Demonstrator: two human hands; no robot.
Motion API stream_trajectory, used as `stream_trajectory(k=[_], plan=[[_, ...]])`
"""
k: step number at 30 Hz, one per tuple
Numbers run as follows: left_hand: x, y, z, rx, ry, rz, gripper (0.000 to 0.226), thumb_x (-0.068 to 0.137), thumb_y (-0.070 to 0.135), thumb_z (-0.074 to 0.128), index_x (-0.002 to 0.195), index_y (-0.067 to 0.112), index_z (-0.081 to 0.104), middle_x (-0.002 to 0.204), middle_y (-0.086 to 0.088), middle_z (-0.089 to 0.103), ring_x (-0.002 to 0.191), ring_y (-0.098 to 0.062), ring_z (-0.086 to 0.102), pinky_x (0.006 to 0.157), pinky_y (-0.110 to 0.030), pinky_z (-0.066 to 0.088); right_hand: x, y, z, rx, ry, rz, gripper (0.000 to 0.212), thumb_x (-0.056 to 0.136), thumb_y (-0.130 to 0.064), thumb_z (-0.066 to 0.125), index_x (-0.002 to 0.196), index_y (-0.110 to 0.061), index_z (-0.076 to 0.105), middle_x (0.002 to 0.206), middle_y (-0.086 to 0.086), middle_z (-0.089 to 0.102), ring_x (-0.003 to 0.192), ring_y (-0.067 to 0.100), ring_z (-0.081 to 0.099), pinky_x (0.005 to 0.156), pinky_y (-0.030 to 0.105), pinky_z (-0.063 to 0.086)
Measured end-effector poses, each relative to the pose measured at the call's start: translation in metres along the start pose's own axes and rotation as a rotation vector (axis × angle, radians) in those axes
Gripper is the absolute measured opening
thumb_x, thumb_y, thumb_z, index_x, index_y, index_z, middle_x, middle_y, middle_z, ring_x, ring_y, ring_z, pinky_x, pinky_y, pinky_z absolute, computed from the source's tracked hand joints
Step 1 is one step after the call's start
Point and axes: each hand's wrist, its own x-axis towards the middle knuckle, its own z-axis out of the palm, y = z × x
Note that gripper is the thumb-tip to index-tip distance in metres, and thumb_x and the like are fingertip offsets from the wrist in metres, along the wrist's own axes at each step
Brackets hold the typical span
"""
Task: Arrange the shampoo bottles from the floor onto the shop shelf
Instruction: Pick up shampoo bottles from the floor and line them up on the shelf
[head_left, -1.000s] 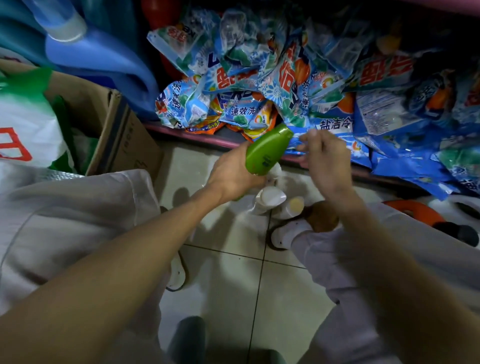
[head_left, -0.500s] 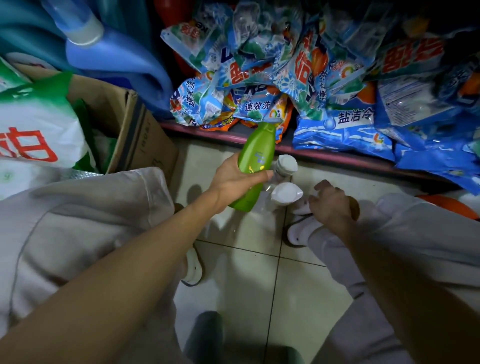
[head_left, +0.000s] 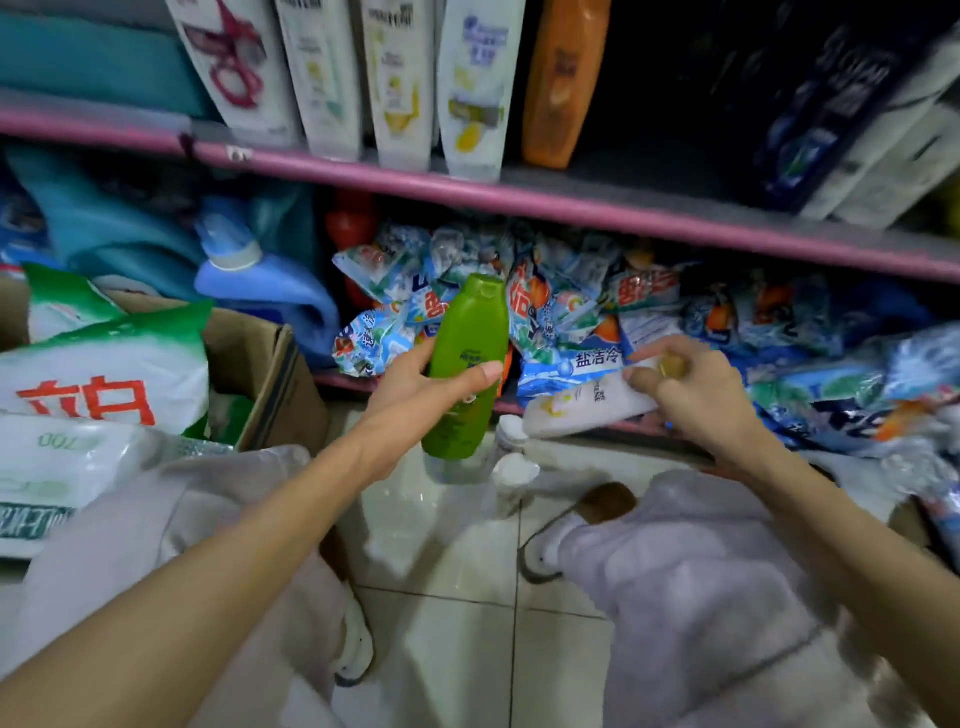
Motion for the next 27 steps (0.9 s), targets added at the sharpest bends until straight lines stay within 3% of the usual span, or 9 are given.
stream_trajectory(k=[3, 6, 8, 11, 14, 17, 22, 27], plan=[[0.002, 0.049, -0.001, 0.011, -0.003, 0.131, 0.031, 0.071, 0.035, 0.080, 0.098, 0.026, 0.067, 0.087, 0.010, 0.074, 0.079, -0.007, 0.070, 0.073, -0.028, 0.054, -0.014, -0.022, -0.023, 0.289, 0.045, -0.020, 0.008, 0.084, -0.014, 0.067, 0.082, -0.022, 0.065, 0.083, 0.001, 0.065, 0.075, 0.019, 0.064, 0.048, 0.026, 0.054], [0.006, 0.106, 0.000, 0.058, -0.044, 0.281, 0.029, 0.071, 0.022, 0.081, 0.095, 0.026, 0.066, 0.085, 0.012, 0.074, 0.079, -0.004, 0.069, 0.072, -0.020, 0.054, -0.020, -0.058, -0.053, 0.377, 0.137, -0.192, 0.013, 0.085, -0.010, 0.065, 0.087, -0.023, 0.063, 0.079, -0.001, 0.063, 0.063, 0.008, 0.060, 0.044, 0.019, 0.048], [0.010, 0.147, 0.002, 0.107, -0.062, 0.363, 0.031, 0.072, 0.019, 0.081, 0.096, 0.026, 0.065, 0.086, 0.011, 0.073, 0.081, -0.004, 0.069, 0.073, -0.018, 0.054, -0.019, -0.087, -0.082, 0.357, 0.216, -0.327, 0.021, 0.085, -0.013, 0.065, 0.102, -0.025, 0.061, 0.080, -0.004, 0.061, 0.055, -0.003, 0.056, 0.045, 0.013, 0.045], [0.022, 0.200, 0.007, 0.157, -0.044, 0.416, 0.035, 0.070, 0.021, 0.083, 0.098, 0.029, 0.063, 0.091, 0.012, 0.072, 0.084, -0.004, 0.068, 0.076, -0.020, 0.054, -0.008, -0.134, -0.125, 0.175, 0.355, -0.507, 0.037, 0.084, -0.025, 0.068, 0.117, -0.027, 0.051, 0.082, -0.011, 0.056, 0.059, -0.009, 0.054, 0.053, 0.009, 0.043], [0.035, 0.228, 0.014, 0.185, -0.034, 0.402, 0.039, 0.069, 0.023, 0.083, 0.103, 0.028, 0.063, 0.092, 0.014, 0.070, 0.084, -0.001, 0.066, 0.071, -0.018, 0.049, 0.015, -0.165, -0.150, -0.067, 0.441, -0.533, 0.039, 0.083, -0.035, 0.066, 0.114, -0.020, 0.048, 0.092, -0.003, 0.059, 0.082, 0.015, 0.059, 0.070, 0.027, 0.043], [0.051, 0.235, 0.022, 0.210, 0.013, 0.376, 0.039, 0.070, 0.022, 0.083, 0.100, 0.032, 0.060, 0.094, 0.014, 0.068, 0.087, -0.002, 0.063, 0.077, -0.023, 0.046, 0.045, -0.177, -0.153, -0.243, 0.381, -0.584, 0.038, 0.087, -0.029, 0.062, 0.117, -0.011, 0.047, 0.104, 0.011, 0.062, 0.095, 0.033, 0.059, 0.077, 0.038, 0.045], [0.075, 0.242, 0.030, 0.273, 0.049, 0.365, 0.048, 0.070, 0.017, 0.083, 0.107, 0.029, 0.055, 0.096, 0.013, 0.063, 0.094, -0.013, 0.060, 0.082, -0.030, 0.044, 0.093, -0.176, -0.145, -0.555, 0.211, -0.559, 0.041, 0.093, -0.023, 0.055, 0.130, -0.005, 0.045, 0.116, 0.023, 0.054, 0.109, 0.040, 0.049, 0.088, 0.042, 0.040], [0.088, 0.247, 0.031, 0.294, 0.033, 0.341, 0.057, 0.071, 0.013, 0.082, 0.121, 0.020, 0.055, 0.107, 0.002, 0.065, 0.102, -0.019, 0.060, 0.089, -0.035, 0.047, 0.121, -0.195, -0.145, -0.560, 0.079, -0.417, 0.053, 0.095, -0.019, 0.049, 0.145, -0.015, 0.033, 0.135, 0.024, 0.045, 0.128, 0.041, 0.032, 0.106, 0.040, 0.022]])
